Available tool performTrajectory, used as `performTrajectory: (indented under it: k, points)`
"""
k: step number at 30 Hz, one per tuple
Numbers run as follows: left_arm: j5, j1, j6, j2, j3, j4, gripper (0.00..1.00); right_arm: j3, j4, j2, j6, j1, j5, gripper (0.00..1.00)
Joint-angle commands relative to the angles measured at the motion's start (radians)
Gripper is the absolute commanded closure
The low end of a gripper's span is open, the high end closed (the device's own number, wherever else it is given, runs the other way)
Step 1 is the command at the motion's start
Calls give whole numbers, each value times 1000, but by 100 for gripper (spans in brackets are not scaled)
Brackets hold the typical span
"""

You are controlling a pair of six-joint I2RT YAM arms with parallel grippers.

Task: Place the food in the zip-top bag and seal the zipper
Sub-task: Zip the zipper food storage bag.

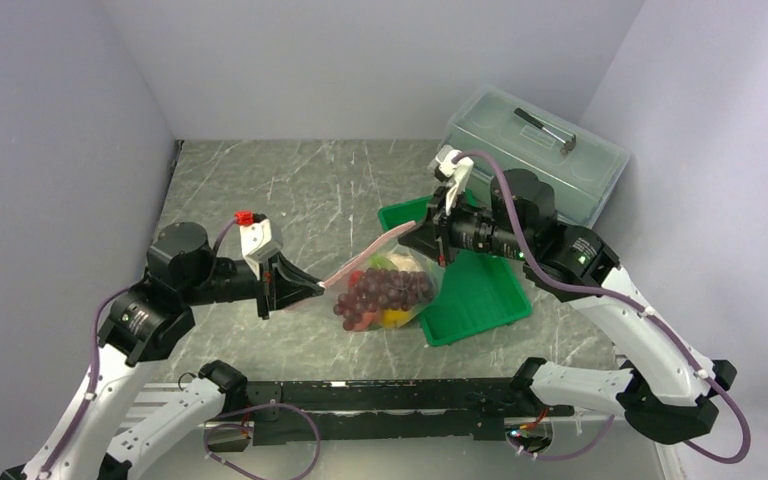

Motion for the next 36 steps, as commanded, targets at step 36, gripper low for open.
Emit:
performTrajectory:
  k: [36]
  points:
    - [-257, -4, 24, -68, 94, -81, 61, 19, 229, -58, -22, -52, 62, 100]
